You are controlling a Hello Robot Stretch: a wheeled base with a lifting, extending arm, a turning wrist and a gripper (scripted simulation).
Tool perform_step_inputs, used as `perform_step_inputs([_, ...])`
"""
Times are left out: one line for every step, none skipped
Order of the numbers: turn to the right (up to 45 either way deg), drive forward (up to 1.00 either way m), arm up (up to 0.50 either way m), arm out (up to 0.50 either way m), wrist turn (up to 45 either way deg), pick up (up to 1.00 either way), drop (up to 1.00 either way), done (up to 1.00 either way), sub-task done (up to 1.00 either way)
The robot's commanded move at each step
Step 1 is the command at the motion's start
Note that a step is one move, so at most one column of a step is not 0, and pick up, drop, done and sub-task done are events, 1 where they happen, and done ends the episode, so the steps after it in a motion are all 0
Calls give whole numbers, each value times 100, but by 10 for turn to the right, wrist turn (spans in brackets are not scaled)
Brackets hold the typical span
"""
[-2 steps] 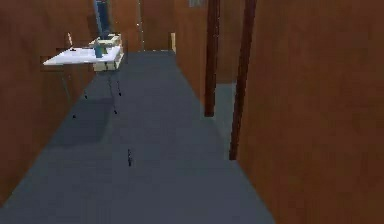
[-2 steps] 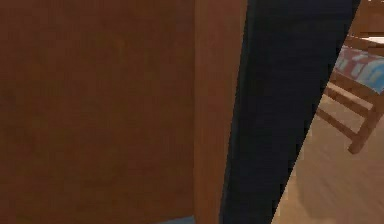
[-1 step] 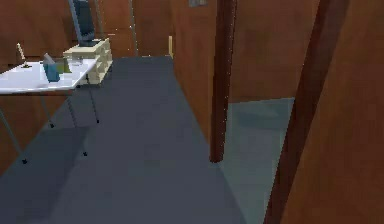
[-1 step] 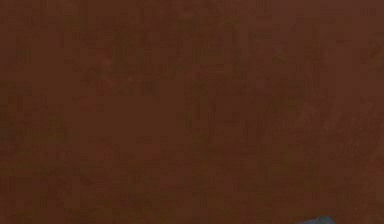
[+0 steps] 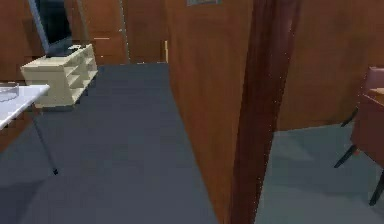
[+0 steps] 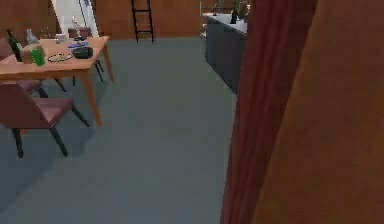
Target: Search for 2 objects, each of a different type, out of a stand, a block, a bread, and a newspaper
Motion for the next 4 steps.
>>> perform_step_inputs([450,0,0,0,0,0,0,0,0])
perform_step_inputs([240,0,0,0,0,0,0,0,0])
perform_step_inputs([0,5,0,0,0,0,0,0,0])
perform_step_inputs([60,0,0,0,0,0,0,0,0])
